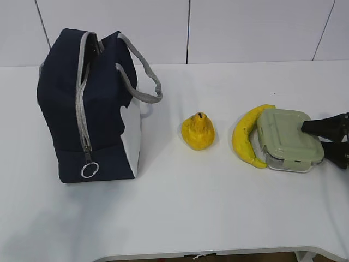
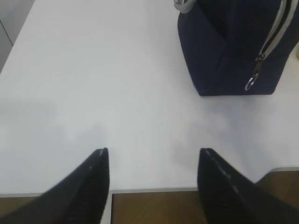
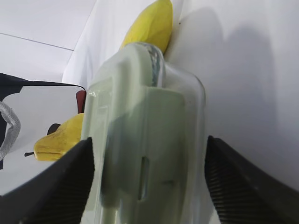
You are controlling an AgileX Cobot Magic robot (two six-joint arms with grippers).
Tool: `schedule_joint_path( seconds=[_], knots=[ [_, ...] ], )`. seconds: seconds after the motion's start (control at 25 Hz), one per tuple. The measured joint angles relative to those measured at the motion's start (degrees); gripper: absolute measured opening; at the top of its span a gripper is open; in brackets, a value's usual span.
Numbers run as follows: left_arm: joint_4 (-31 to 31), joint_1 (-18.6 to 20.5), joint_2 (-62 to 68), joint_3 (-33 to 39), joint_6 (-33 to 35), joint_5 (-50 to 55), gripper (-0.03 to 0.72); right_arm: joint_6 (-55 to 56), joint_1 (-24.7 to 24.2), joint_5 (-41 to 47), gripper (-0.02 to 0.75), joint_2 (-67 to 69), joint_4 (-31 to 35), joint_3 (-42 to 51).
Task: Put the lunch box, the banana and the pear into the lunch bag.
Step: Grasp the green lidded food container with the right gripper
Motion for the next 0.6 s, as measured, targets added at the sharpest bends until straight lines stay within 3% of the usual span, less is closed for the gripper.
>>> schedule_joint_path(
  seconds=[0.6],
  knots=[
    [0.0,0.0,0.0,0.0,0.0,0.0,0.431,0.0,0.0,0.2,0.593,-0.4,-1.2,0.0]
  ],
)
